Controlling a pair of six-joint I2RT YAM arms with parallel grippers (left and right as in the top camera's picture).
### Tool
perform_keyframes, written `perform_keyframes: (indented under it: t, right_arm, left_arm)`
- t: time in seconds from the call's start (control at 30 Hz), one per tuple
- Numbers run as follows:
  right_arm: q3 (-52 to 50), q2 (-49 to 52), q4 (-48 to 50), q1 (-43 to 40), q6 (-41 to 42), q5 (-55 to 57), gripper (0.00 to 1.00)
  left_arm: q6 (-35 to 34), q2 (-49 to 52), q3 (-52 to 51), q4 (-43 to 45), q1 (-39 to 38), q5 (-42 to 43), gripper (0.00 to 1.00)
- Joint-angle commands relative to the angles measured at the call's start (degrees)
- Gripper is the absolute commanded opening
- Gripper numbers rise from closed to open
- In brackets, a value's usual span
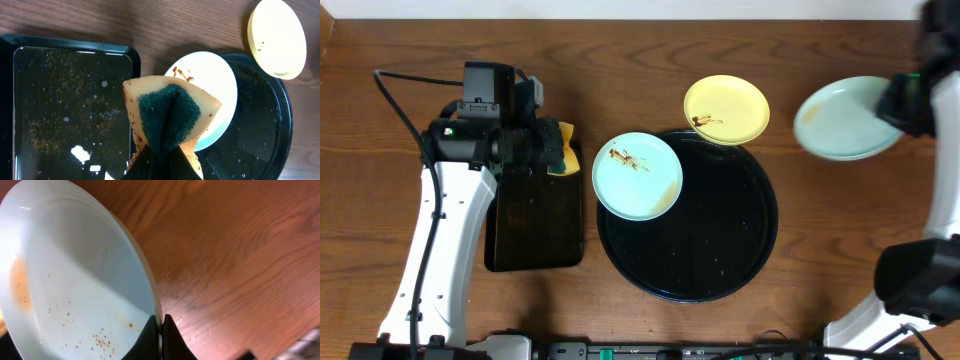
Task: Clean dirty plates on tray and stack at the side
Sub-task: 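Lift the blue plate with the right gripper and carry it right, then set the blue plate down at the table's right side, release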
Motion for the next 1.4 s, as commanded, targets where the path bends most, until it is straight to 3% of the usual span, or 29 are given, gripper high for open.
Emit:
perform_keyframes:
  t: [0.0,0.17,0.37,0.7,0.83,0.87,0.9,0.93,0.97,1.1,1.2,1.3,1.37]
  right_arm:
    - [-0.9,-0.5,1.7,-6.9,-3.0,-7.2,0.01]
    - [-4.8,1.8,4.8,-13.0,-5.6,-8.4,0.01]
    - [-11.6,7.3,13.4,-13.9,-5.4,-8.7,0.01]
    - [-12.0,22.1,20.6,-14.3,-4.9,-10.5,0.01]
    - [-12.0,23.7,21.0,-14.5,-4.9,-10.5,0.01]
    - [-12.0,23.7,20.9,-14.5,-4.9,-10.5,0.06]
    - [-12.0,23.3,20.8,-14.5,-5.3,-10.5,0.26]
    - [-12.0,22.8,20.8,-14.5,-5.8,-10.5,0.63]
    - [-12.0,22.1,20.8,-14.4,-6.0,-10.4,0.86]
    - [-11.5,18.2,20.1,-14.4,-5.9,-10.3,0.89]
    - [-10.8,13.7,19.5,-14.2,-5.5,-10.3,0.74]
    - [-10.6,8.6,19.4,-13.6,-5.5,-10.3,0.83]
    - [-10.4,5.1,19.5,-12.9,-5.5,-11.0,0.83]
  left_arm:
    - [0.8,-0.4,-0.4,-0.1,0.2,0.7,0.08]
    - [0.8,-0.4,-0.4,-0.1,0.2,0.7,0.08]
    - [0.8,-0.4,-0.4,-0.2,0.2,0.7,0.07]
    - [1.5,-0.4,-0.4,-2.3,0.3,-2.1,0.07]
    - [1.5,-0.4,-0.4,-2.5,0.3,-2.3,0.08]
    - [1.5,-0.4,-0.4,-2.4,0.2,-2.3,0.07]
    - [1.5,-0.4,-0.4,-2.3,0.3,-2.3,0.07]
    - [1.5,-0.4,-0.4,-2.3,0.2,-2.3,0.08]
    - [1.5,-0.4,-0.4,-2.2,0.2,-2.3,0.07]
    - [1.5,-0.4,-0.4,-2.2,0.2,-2.3,0.08]
    - [1.5,-0.4,-0.4,-2.2,0.2,-2.3,0.07]
    - [1.5,-0.4,-0.4,-2.2,0.2,-2.3,0.07]
    - [1.5,-0.4,-0.4,-2.3,0.2,-2.3,0.07]
